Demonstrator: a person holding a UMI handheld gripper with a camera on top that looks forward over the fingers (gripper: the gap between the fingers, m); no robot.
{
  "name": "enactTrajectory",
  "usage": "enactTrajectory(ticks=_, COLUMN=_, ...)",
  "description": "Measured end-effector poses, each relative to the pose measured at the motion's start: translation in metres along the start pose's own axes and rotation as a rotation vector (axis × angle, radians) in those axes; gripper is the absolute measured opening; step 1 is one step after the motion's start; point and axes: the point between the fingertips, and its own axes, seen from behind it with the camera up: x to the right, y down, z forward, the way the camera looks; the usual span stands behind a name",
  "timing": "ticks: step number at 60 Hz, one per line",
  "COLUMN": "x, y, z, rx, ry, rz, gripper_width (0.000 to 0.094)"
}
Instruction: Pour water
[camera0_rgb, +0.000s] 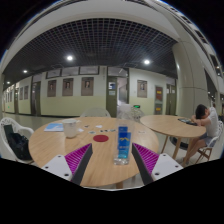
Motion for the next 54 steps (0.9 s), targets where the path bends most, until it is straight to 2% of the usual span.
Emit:
enactTrajectory(ticks=15, x=0.052, y=0.004, z=0.084, rx=0.002, ry=0.035, rz=-0.016, gripper_width=0.0839)
enactTrajectory(ticks=21, x=0.059, y=-0.002, z=0.118, rx=0.028, ry=0.04, rz=-0.017, gripper_width=0.0827)
enactTrajectory(ticks=24, x=0.061, y=-0.001, z=0.128, rx=0.024, ry=0.032, rz=-0.01, gripper_width=0.0784)
enactTrajectory(ticks=30, x=0.049, y=0.0, z=0.145, rx=0.041, ry=-0.003, rz=0.018, gripper_width=0.0474)
enactTrajectory(ticks=37, x=0.054, y=-0.003, z=0.148, rx=0.084, ry=0.009, rz=0.031, gripper_width=0.0412)
enactTrajectory(ticks=43, x=0.052, y=-0.002, z=0.15, rx=0.067, ry=0.017, rz=0.02, gripper_width=0.0318)
enactTrajectory(ticks=51, x=0.043, y=-0.023, z=0.146, rx=0.048, ry=0.064, rz=-0.182, gripper_width=0.0314)
enactTrajectory(ticks=54, x=0.047, y=-0.037, z=0.173, rx=0.054, ry=0.101, rz=-0.323, gripper_width=0.0313)
